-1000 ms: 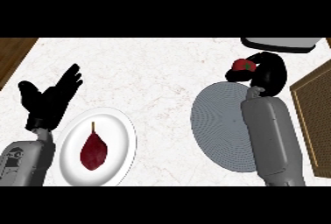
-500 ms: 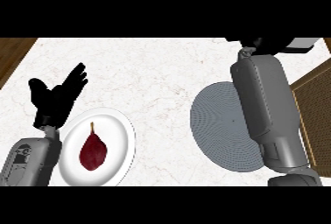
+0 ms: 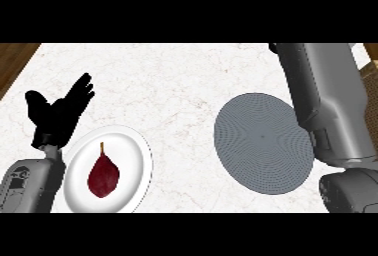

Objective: Pick the tomato from the placemat and place it in the basket

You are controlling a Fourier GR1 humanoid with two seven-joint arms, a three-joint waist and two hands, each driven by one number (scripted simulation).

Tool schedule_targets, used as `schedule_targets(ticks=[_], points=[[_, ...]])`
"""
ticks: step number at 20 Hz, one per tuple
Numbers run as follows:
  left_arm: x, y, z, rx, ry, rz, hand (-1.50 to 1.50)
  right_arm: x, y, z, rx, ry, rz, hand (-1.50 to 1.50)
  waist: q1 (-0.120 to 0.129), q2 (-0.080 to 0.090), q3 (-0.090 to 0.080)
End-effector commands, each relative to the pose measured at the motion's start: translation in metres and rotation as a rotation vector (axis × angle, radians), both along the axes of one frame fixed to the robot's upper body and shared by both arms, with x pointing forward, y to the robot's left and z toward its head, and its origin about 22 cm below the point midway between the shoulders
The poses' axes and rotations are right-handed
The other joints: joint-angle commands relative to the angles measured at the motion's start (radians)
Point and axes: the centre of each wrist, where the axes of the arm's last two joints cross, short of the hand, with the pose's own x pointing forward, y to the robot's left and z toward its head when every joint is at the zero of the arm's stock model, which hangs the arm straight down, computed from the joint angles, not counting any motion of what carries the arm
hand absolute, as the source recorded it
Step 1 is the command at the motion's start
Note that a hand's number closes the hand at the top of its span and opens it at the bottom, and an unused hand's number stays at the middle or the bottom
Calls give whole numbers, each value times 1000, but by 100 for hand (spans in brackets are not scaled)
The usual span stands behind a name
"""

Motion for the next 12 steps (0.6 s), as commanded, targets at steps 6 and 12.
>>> schedule_targets(ticks=[6,12], points=[[3,9,-2,-1,-18,11,0,9,-29,50,66,-71,-255,150,-15,4,0],[-15,11,-17,5,18,28,0,10,-78,45,35,21,-428,150,-28,-8,1]])
